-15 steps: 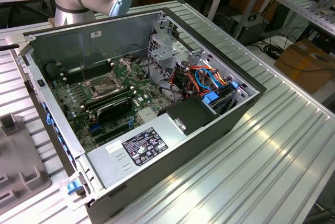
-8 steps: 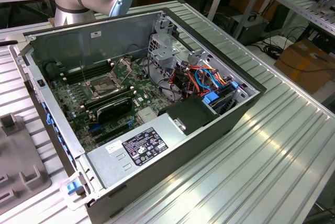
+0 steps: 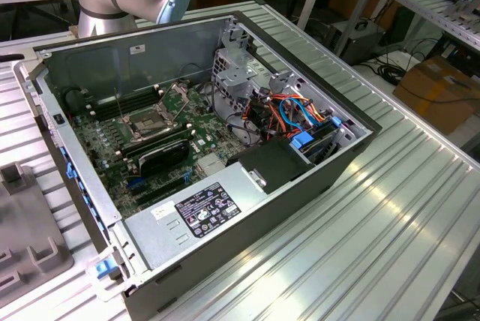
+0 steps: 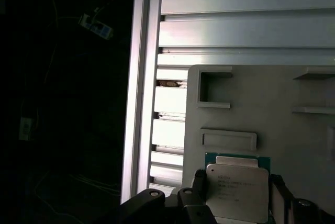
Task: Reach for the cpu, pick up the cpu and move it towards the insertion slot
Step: 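Pick up the cpu and move it towards the insertion slot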
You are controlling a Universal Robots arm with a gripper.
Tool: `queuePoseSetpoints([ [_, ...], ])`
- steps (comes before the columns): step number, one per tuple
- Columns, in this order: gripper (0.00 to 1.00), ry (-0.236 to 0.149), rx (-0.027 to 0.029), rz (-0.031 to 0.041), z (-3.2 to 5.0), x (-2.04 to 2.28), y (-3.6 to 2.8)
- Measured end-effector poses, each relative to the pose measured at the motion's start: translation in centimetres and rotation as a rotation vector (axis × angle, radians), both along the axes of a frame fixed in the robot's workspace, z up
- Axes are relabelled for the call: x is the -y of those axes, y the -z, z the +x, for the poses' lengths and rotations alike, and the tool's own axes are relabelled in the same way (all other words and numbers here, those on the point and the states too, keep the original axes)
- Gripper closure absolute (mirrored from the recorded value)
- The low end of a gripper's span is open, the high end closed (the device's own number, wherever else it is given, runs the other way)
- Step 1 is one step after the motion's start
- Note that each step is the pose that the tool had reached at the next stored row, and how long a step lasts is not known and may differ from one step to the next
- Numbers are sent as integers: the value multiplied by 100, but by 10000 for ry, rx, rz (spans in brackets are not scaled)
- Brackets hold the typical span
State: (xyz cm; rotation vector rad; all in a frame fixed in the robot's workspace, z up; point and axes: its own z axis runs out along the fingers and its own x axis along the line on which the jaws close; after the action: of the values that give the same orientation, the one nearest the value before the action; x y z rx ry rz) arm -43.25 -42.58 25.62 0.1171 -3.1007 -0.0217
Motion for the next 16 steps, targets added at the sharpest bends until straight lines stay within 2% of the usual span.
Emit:
queuePoseSetpoints([
  [5, 45, 0, 3, 2, 0, 0, -37],
  [16, 45, 0, -2, 1, 0, 0, -57],
])
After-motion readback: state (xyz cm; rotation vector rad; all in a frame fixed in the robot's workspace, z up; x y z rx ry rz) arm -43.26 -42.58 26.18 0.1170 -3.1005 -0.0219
